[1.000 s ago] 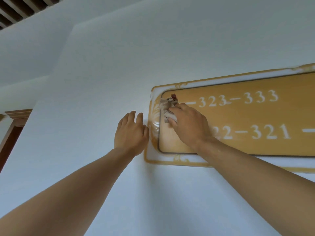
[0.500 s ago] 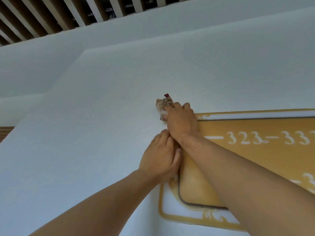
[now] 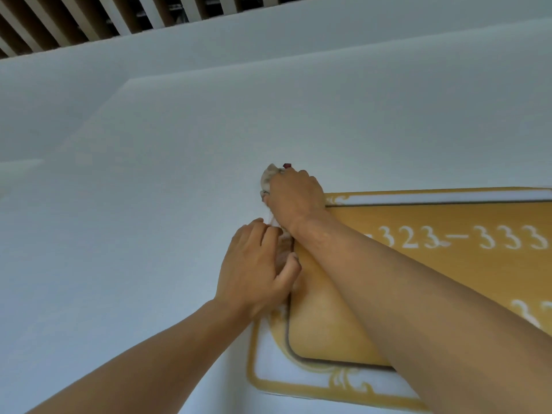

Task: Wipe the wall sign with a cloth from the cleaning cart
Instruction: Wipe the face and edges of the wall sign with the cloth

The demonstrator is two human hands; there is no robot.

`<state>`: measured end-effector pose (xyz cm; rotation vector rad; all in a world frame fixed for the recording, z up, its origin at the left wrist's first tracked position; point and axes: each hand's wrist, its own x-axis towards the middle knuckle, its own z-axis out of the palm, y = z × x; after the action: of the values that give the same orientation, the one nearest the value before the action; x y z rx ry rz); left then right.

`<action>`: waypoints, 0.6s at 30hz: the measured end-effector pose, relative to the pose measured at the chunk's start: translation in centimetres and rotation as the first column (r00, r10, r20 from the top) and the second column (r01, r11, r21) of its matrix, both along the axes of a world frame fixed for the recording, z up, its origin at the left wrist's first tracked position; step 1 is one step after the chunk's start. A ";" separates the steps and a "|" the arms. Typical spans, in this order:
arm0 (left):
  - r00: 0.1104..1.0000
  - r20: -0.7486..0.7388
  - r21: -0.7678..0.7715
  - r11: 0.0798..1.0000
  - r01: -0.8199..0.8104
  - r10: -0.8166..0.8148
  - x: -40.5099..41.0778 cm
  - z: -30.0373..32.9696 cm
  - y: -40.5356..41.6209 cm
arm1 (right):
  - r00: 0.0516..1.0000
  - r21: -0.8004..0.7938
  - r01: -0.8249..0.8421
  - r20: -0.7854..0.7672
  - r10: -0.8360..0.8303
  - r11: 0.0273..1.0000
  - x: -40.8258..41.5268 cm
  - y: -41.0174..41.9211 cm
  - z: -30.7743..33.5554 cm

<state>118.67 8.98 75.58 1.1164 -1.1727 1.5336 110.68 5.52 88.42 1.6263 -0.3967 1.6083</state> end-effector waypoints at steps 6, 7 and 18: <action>1.000 -0.020 -0.071 0.997 0.004 -0.005 -3.1 0.8 -0.1 | 0.998 0.071 -0.058 0.016 0.057 0.996 -3.9 -1.1 0.4; 1.000 -0.014 -0.067 0.998 0.000 -0.001 -3.6 0.8 -0.5 | 0.998 0.100 -0.065 0.008 0.065 0.993 -5.2 -1.5 0.5; 0.974 -0.049 -0.077 0.973 0.219 -0.223 -18.8 4.4 -8.7 | 0.999 0.203 -0.008 0.042 -0.001 0.979 -19.7 -7.8 0.3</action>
<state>99.84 0.28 79.99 0.9425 -1.1537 1.3532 91.02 -2.26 88.70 1.7461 -0.5969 1.6508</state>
